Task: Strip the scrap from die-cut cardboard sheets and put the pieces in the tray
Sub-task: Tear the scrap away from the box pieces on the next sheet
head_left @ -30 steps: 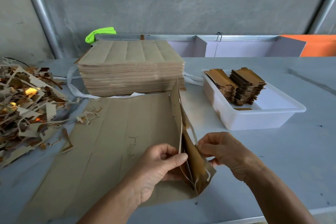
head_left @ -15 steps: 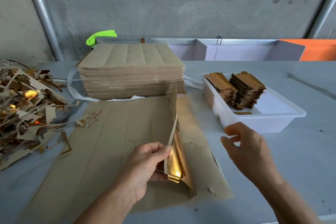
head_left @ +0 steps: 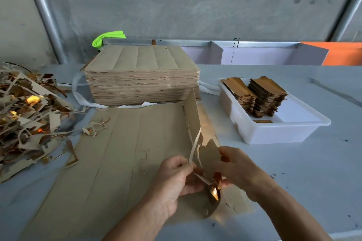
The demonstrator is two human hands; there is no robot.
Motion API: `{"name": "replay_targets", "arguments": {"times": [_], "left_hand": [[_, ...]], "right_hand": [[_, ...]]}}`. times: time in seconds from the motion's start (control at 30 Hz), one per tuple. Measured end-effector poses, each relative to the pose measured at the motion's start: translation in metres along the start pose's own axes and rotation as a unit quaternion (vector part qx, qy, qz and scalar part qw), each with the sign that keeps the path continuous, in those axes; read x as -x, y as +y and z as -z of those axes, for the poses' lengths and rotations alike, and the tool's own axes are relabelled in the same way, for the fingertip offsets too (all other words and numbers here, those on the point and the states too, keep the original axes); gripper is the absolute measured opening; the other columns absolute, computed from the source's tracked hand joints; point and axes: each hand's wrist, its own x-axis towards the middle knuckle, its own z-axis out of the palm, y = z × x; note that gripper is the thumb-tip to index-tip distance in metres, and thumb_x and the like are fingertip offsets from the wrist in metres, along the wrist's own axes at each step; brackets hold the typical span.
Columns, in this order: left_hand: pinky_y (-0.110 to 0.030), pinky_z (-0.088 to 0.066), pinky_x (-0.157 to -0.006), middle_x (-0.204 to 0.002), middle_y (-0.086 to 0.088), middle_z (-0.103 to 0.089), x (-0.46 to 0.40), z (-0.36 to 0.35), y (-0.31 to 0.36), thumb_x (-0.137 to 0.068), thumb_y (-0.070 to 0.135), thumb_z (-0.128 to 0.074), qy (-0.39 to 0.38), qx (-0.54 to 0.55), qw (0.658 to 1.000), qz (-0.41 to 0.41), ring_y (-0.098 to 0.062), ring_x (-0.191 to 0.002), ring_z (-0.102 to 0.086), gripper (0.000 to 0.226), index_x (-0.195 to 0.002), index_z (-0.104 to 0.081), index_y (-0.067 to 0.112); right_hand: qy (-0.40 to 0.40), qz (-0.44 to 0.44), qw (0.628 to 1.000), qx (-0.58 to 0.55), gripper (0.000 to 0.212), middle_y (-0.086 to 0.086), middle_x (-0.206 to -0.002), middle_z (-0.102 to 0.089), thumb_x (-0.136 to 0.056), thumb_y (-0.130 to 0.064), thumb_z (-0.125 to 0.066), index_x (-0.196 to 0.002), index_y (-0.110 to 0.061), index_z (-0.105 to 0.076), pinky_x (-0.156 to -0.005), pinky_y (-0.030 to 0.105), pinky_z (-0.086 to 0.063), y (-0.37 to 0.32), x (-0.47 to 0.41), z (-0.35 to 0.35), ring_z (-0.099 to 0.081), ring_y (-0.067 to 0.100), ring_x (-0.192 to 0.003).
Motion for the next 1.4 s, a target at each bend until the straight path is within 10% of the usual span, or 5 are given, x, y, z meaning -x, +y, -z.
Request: {"name": "replay_targets", "arguments": {"times": [0.3, 0.57, 0.97, 1.13, 1.4], "left_hand": [[-0.027, -0.049, -0.047, -0.061, -0.006, -0.054, -0.008, -0.011, 0.001, -0.088, -0.012, -0.04, 0.047, 0.027, 0.998, -0.014, -0.013, -0.044, -0.048, 0.022, -0.091, -0.055, 0.003], [-0.018, -0.033, -0.038, -0.05, 0.003, -0.054, -0.038, -0.009, 0.002, -0.093, 0.039, -0.054, 0.093, -0.289, 0.946, -0.112, -0.002, -0.029, -0.04, 0.029, -0.073, -0.06, 0.019], [-0.012, -0.02, -0.032, -0.05, -0.007, -0.05, -0.051, 0.014, -0.011, -0.102, 0.027, -0.039, 0.139, -0.053, 0.989, 0.0, -0.006, -0.025, -0.023, 0.029, -0.088, -0.054, 0.007], [-0.015, -0.029, -0.034, -0.064, -0.007, -0.059, -0.046, 0.025, -0.007, -0.099, 0.005, -0.039, 0.121, 0.067, 0.987, -0.076, -0.006, -0.032, -0.03, 0.025, -0.102, -0.058, 0.021], [-0.024, -0.052, -0.077, -0.125, 0.022, -0.052, -0.038, 0.04, 0.014, -0.091, -0.014, -0.037, 0.019, -0.09, 0.975, -0.203, -0.009, -0.098, -0.058, 0.065, -0.118, -0.055, 0.042]], "right_hand": [[-0.006, -0.059, 0.998, 0.009, 0.014, 0.01, -0.089, -0.067, -0.09, 0.0, -0.058, -0.098, -0.012, -0.059, -0.055, 0.025, -0.057, -0.002, -0.023, 0.021, -0.068, 0.018, -0.062], [-0.025, -0.058, 0.993, -0.097, 0.012, 0.008, -0.095, -0.071, -0.091, -0.02, -0.061, -0.097, -0.012, -0.069, -0.067, 0.03, -0.054, -0.002, -0.033, 0.018, -0.067, 0.022, -0.088], [0.124, -0.098, 0.932, -0.326, 0.01, 0.013, -0.093, -0.066, -0.095, -0.015, -0.056, -0.096, -0.009, -0.064, -0.066, 0.038, -0.05, 0.037, -0.022, 0.02, -0.062, 0.028, -0.086], [0.226, -0.053, 0.941, -0.246, 0.009, 0.001, -0.085, -0.058, -0.098, -0.013, -0.049, -0.091, -0.014, -0.055, -0.051, 0.03, -0.043, 0.035, -0.024, 0.032, -0.056, 0.019, -0.076], [0.237, 0.13, 0.958, 0.1, 0.039, 0.011, -0.113, -0.056, -0.097, -0.001, -0.036, -0.127, -0.017, -0.054, -0.083, 0.042, -0.052, -0.013, -0.053, 0.019, -0.056, 0.027, -0.097]]}}
